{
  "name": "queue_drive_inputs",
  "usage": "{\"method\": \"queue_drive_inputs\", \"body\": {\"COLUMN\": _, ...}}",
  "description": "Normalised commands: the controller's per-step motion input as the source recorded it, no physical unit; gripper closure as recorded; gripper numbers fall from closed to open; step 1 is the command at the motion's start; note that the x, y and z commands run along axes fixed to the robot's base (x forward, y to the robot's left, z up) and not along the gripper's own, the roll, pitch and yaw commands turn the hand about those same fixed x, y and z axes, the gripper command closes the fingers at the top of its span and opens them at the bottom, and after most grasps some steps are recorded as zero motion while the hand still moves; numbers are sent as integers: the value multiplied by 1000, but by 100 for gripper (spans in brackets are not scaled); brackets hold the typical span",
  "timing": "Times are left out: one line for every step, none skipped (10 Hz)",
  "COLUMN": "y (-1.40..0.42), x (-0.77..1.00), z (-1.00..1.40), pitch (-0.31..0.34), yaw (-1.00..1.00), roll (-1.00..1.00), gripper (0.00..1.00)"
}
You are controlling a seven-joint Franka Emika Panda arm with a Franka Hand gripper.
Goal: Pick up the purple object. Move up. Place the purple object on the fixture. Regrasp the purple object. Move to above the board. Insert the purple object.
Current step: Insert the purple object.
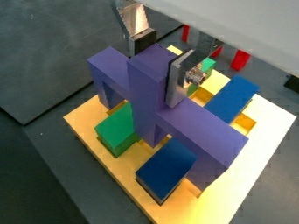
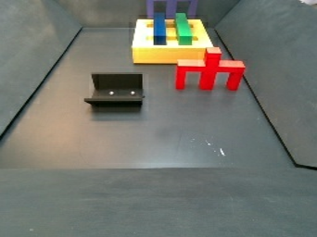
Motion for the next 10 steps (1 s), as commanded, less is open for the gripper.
{"method": "queue_drive_inputs", "body": {"y": -66, "x": 0, "z": -260, "pitch": -63, "yaw": 31, "roll": 193, "gripper": 100}}
{"method": "queue_drive_inputs", "body": {"y": -77, "x": 0, "z": -291, "pitch": -79, "yaw": 37, "roll": 169, "gripper": 100}}
{"method": "queue_drive_inputs", "body": {"y": -91, "x": 91, "z": -363, "pitch": -89, "yaw": 37, "roll": 179, "gripper": 100}}
{"method": "queue_drive_inputs", "body": {"y": -86, "x": 94, "z": -340, "pitch": -79, "yaw": 37, "roll": 167, "gripper": 100}}
{"method": "queue_drive_inputs", "body": {"y": -69, "x": 83, "z": -314, "pitch": -71, "yaw": 29, "roll": 163, "gripper": 100}}
{"method": "queue_drive_inputs", "body": {"y": -69, "x": 31, "z": -266, "pitch": -60, "yaw": 14, "roll": 157, "gripper": 100}}
{"method": "queue_drive_inputs", "body": {"y": -43, "x": 0, "z": -257, "pitch": -64, "yaw": 6, "roll": 157, "gripper": 100}}
{"method": "queue_drive_inputs", "body": {"y": 0, "x": 51, "z": -209, "pitch": -14, "yaw": 0, "roll": 187, "gripper": 100}}
{"method": "queue_drive_inputs", "body": {"y": 23, "x": 40, "z": -146, "pitch": 0, "yaw": 0, "roll": 204, "gripper": 100}}
{"method": "queue_drive_inputs", "body": {"y": 20, "x": 3, "z": -109, "pitch": 0, "yaw": 0, "roll": 199, "gripper": 100}}
